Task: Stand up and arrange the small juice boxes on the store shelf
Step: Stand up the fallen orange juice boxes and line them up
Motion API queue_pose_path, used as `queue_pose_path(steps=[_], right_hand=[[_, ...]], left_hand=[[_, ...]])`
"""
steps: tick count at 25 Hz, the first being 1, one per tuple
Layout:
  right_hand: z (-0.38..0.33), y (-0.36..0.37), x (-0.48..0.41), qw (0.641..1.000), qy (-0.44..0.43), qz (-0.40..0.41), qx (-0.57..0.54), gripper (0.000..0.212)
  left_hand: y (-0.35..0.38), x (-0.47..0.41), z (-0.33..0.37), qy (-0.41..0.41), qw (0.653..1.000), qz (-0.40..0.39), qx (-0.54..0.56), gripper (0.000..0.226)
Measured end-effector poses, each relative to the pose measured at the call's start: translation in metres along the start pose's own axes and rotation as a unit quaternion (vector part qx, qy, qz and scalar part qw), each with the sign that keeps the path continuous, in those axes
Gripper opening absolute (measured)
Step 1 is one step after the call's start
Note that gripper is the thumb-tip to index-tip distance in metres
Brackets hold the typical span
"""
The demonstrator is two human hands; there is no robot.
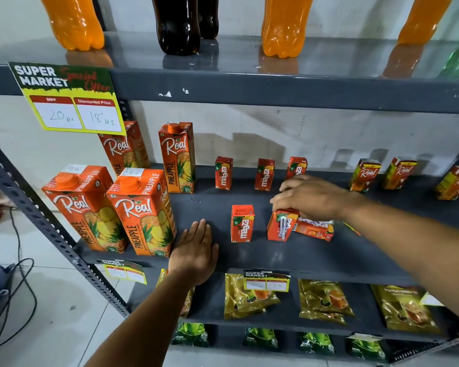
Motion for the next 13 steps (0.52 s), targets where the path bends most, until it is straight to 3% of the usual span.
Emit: queue_pose_path(steps=[3, 9, 13], right_hand=[[-0.009, 0.001, 0.000, 0.999, -0.023, -0.001, 0.038, 0.040], [-0.013, -0.001, -0.009, 0.998, -0.027, 0.004, 0.057, 0.047], [-0.009, -0.002, -0.012, 1.000, 0.002, -0.015, 0.008, 0.051]], left_hand=[[0.001, 0.000, -0.001, -0.002, 1.000, -0.004, -0.003, 0.079], [0.002, -0.001, -0.001, -0.007, 1.000, -0.012, -0.004, 0.072], [0.002, -0.001, 0.000, -0.009, 1.000, -0.015, -0.007, 0.072]])
Point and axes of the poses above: each hand's wrist, its own x-axis away from the middle knuckle, its own y-axis out of the palm, z = x × y, the point moved 10 cm from there along -x, towards the middle knuckle, and after that the axes turned 5 degrees about -z, right-handed, at the moved point
